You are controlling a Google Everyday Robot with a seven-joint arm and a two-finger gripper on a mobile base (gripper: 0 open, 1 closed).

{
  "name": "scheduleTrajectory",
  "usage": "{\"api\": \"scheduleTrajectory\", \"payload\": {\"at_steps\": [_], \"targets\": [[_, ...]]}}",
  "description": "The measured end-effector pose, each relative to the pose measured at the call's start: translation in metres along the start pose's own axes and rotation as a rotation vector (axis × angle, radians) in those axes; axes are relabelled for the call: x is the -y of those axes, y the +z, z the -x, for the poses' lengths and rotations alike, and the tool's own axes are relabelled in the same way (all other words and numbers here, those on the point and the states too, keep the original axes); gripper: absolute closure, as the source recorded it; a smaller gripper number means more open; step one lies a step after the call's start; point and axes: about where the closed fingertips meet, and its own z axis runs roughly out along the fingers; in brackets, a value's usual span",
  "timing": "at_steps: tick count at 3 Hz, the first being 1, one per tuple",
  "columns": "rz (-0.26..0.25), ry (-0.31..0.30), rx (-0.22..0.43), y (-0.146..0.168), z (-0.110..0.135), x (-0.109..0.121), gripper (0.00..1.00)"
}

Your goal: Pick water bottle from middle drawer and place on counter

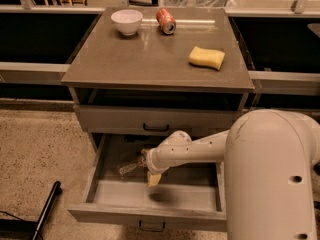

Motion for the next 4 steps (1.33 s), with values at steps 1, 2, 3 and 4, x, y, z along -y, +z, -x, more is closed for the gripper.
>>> {"api": "scheduleTrajectory", "payload": {"at_steps": [1, 2, 3, 4], "targets": [[-0.016, -0.003, 0.013, 0.005, 0.003, 0.003, 0.17], [-0.035, 0.011, 0.018, 0.013, 0.005, 0.01, 0.17], [-0.033, 0.044, 0.042, 0.023, 0.005, 0.013, 0.18], [-0.02, 0.066, 0.058, 0.028, 0.004, 0.012, 0.19]]}}
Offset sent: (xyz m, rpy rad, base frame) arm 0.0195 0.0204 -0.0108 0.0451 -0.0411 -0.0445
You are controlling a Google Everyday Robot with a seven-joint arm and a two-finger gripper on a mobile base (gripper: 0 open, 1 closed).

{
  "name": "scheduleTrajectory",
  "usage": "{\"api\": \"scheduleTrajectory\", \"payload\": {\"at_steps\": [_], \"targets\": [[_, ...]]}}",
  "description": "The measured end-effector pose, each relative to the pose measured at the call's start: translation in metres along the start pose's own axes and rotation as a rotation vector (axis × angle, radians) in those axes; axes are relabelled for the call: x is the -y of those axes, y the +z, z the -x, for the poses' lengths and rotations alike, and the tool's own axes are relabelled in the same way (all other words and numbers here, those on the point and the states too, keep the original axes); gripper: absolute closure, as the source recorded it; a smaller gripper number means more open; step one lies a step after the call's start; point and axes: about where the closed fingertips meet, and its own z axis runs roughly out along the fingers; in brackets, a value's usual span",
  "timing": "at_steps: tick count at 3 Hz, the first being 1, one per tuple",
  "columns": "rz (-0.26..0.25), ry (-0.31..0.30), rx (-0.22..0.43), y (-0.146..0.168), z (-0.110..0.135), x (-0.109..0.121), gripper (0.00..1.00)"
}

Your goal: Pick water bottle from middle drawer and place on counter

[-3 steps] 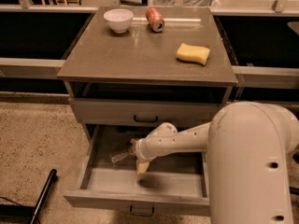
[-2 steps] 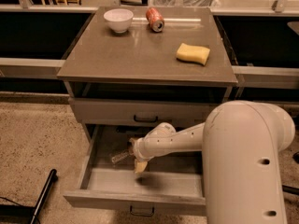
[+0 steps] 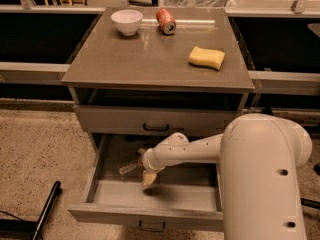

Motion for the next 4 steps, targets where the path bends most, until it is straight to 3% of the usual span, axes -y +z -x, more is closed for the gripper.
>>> {"api": "scheduleTrajectory", "payload": {"at_steps": [2, 4], "targets": [[0.018, 0.013, 0.011, -0.0017, -0.0007, -0.0022, 0.39], [0.033, 0.004, -0.012, -0.0016, -0.0016, -0.0059, 0.36]]}}
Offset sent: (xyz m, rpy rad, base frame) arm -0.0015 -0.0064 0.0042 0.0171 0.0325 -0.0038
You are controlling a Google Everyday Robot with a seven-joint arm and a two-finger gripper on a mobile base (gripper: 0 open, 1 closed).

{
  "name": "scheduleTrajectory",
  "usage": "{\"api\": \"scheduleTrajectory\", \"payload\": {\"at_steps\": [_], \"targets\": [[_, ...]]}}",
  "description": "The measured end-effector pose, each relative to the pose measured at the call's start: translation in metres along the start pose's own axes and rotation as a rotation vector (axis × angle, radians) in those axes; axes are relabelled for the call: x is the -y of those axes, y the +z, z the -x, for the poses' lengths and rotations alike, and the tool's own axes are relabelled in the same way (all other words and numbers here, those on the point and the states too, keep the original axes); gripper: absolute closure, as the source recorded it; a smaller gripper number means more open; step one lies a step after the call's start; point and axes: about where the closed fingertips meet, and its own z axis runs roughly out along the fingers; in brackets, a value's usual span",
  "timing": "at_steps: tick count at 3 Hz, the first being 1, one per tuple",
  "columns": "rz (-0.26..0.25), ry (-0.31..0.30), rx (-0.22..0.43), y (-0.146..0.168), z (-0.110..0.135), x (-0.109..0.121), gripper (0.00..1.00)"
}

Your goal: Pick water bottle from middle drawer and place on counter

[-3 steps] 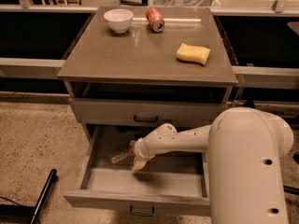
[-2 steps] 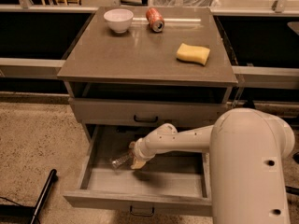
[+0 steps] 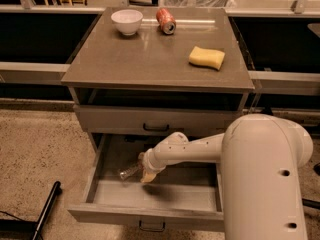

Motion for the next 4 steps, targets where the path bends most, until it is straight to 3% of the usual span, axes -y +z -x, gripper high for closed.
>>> {"api": "scheduleTrajectory", "payload": {"at_steps": [2, 3, 4], "targets": [[0.0, -0.014, -0.013, -0.0009, 0.0015, -0.0034, 0.01], [0.0, -0.014, -0.013, -0.0009, 0.0016, -0.0035, 0.0], [0.011, -0.02, -0.005, 0.0036, 0.0032, -0.0024, 0.19]]}}
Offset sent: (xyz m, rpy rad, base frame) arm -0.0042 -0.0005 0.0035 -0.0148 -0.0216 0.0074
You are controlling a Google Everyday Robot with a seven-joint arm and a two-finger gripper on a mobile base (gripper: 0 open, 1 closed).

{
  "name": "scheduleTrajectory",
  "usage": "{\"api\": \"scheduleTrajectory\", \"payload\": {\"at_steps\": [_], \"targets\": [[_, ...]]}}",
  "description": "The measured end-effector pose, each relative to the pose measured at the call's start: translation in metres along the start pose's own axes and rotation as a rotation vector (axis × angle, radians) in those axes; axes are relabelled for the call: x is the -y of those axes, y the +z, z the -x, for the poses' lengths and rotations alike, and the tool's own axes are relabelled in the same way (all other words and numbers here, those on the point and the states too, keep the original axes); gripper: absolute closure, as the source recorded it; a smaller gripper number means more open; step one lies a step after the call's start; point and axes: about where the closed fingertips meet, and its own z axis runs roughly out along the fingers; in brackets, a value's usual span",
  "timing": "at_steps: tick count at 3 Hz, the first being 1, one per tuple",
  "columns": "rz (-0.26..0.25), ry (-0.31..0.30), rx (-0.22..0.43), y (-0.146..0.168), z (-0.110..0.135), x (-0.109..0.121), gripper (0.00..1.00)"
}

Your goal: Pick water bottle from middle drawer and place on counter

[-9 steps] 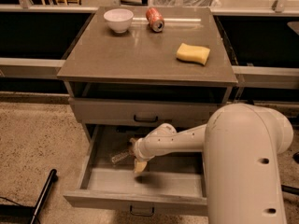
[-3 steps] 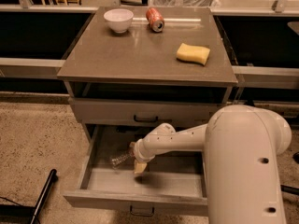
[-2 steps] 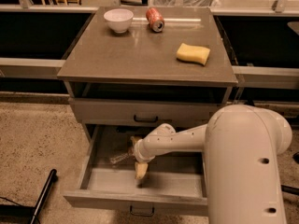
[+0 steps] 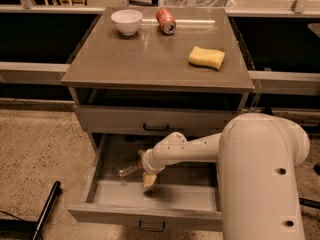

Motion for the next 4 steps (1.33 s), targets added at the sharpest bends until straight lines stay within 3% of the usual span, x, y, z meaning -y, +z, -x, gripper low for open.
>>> {"api": "scheduleTrajectory", "payload": {"at_steps": [1, 3, 4], "targets": [[0.021, 0.022, 0.025, 0.007, -0.005, 0.001, 0.42], [0.031, 0.036, 0.052, 0.004, -0.01, 0.002, 0.53], [0.024, 0.06, 0.093, -0.017, -0.003, -0.001, 0.68]]}}
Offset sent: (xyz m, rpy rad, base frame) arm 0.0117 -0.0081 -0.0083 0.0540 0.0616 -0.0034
